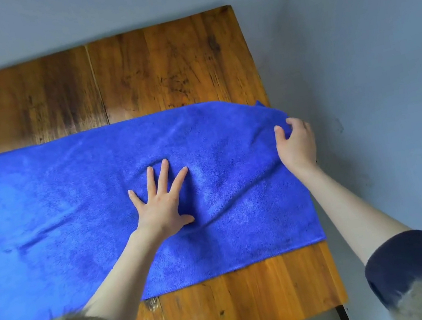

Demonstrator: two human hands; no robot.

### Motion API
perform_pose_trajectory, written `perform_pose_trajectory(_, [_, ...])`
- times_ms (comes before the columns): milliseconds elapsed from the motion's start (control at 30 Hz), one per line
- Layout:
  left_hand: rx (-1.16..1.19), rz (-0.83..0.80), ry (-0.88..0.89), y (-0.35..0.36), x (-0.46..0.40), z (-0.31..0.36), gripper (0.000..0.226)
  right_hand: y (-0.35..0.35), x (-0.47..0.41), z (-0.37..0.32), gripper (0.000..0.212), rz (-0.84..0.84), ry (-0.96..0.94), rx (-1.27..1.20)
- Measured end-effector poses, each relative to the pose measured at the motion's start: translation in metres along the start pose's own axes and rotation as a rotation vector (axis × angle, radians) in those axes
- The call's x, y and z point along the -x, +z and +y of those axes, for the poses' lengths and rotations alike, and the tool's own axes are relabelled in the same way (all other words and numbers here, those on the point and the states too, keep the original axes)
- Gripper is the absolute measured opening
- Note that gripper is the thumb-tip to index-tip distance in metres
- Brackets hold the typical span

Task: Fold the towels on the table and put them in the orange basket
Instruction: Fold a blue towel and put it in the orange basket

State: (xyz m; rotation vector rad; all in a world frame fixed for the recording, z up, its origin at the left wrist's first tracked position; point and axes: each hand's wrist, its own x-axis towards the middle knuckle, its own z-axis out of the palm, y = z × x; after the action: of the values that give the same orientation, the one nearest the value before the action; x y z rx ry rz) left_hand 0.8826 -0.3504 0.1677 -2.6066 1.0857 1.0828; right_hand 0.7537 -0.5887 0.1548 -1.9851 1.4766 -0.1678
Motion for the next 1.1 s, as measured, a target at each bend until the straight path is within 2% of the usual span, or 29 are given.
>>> perform_pose_trajectory(100, [0.060, 0.027, -0.029, -0.010, -0.005, 0.011, 0.081, -0.003, -0.012, -0.003, 0.036, -0.009, 0.058, -0.065])
perform_pose_trajectory(167, [0.082, 0.144, -0.021, -0.018, -0.012, 0.021, 0.059, -0.004, -0.024, -0.012, 0.029, -0.018, 0.117, -0.181])
perform_pose_trajectory(233, [0.062, 0.247, 0.026, -0.024, -0.021, 0.030, 0.052, -0.005, -0.038, -0.022, 0.038, -0.017, 0.217, -0.296])
perform_pose_trajectory(300, [0.026, 0.263, 0.092, -0.028, -0.030, 0.040, 0.056, -0.007, -0.051, -0.029, 0.047, -0.058, 0.334, -0.426])
perform_pose_trajectory(333, [-0.003, 0.245, 0.119, -0.028, -0.035, 0.043, 0.061, -0.008, -0.057, -0.030, 0.043, -0.089, 0.370, -0.455])
perform_pose_trajectory(433, [-0.061, 0.159, 0.146, -0.024, -0.044, 0.045, 0.077, -0.011, -0.067, -0.035, 0.010, -0.196, 0.365, -0.442])
perform_pose_trajectory(633, [-0.043, 0.107, 0.132, -0.023, -0.047, 0.043, 0.085, -0.023, -0.066, -0.033, 0.026, -0.077, 0.057, -0.599])
perform_pose_trajectory(700, [-0.051, 0.096, 0.131, -0.025, -0.048, 0.045, 0.086, -0.021, -0.063, -0.025, 0.028, -0.058, 0.077, -0.597])
perform_pose_trajectory(800, [-0.071, 0.082, 0.132, -0.027, -0.050, 0.044, 0.088, -0.016, -0.059, -0.010, 0.032, -0.170, 0.198, -0.550])
perform_pose_trajectory(900, [-0.077, 0.144, 0.154, -0.027, -0.050, 0.045, 0.081, -0.018, -0.050, -0.001, 0.022, -0.271, 0.255, -0.532])
perform_pose_trajectory(1000, [-0.003, 0.267, 0.200, -0.017, -0.042, 0.047, 0.069, -0.020, -0.036, 0.012, 0.019, -0.254, 0.250, -0.455])
perform_pose_trajectory(1100, [-0.037, 0.299, 0.244, 0.005, -0.032, 0.045, 0.071, -0.020, -0.008, 0.031, 0.021, -0.261, 0.244, -0.336])
